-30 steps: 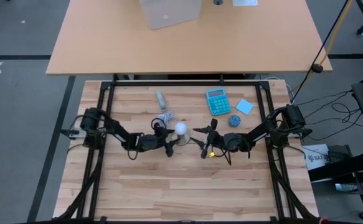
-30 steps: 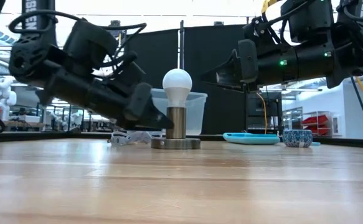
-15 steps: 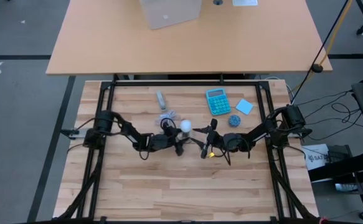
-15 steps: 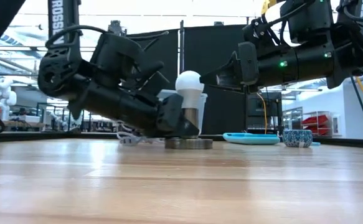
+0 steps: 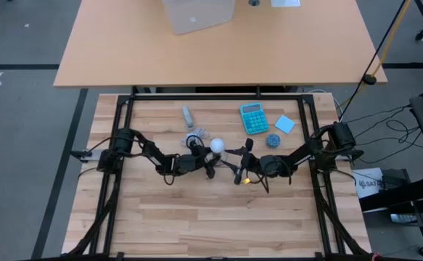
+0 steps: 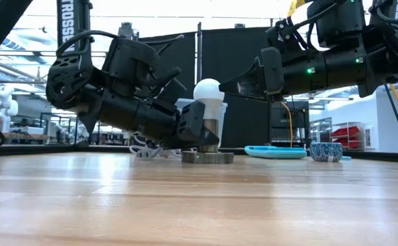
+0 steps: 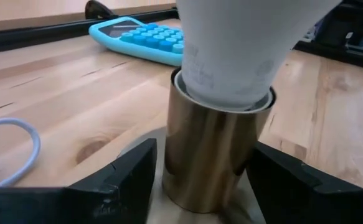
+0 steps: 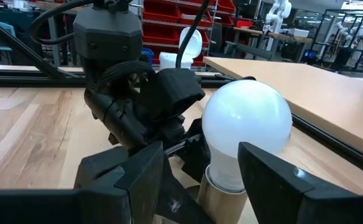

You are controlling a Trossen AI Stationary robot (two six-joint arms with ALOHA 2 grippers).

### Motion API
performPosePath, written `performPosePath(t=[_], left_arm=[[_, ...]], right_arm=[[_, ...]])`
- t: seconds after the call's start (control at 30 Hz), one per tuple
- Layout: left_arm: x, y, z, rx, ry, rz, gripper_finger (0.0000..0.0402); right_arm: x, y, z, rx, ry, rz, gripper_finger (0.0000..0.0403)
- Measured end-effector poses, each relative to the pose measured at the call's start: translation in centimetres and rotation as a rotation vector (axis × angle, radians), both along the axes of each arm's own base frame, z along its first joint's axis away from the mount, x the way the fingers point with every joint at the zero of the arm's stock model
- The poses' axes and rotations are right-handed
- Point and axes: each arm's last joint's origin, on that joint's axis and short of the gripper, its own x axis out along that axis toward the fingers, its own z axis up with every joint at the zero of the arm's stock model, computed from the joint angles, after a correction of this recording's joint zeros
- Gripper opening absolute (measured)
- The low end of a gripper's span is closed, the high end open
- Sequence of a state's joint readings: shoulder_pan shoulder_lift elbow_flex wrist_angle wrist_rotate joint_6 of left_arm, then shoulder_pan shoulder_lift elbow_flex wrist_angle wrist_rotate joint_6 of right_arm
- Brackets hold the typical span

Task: Screw lightbulb
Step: Remove the white lightbulb from the desk lamp

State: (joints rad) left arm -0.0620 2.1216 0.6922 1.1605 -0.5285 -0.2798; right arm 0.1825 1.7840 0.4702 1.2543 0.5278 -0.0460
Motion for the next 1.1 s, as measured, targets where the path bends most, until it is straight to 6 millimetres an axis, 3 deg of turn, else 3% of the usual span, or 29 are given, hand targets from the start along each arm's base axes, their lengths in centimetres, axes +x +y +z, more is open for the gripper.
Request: performPosePath(t=[0.47,0.8,1.1], left_arm=[[1.7,0.4,1.2,0.065,-0.021,0.000,0.0241],[1.7,0.8,0.8,0.068,0.031,0.010,0.0238],[1.7,0.8,0.7,0.069,0.044,0.009,0.0174]], right_arm=[[0.0,0.0,0.0,0.000,-0.001,0.000,0.0202],[0.0,0.0,0.0,0.000,0.000,0.000,0.0197],[-0.1,-0.2,0.0,0.023,-0.015,-0.074,0.0201]])
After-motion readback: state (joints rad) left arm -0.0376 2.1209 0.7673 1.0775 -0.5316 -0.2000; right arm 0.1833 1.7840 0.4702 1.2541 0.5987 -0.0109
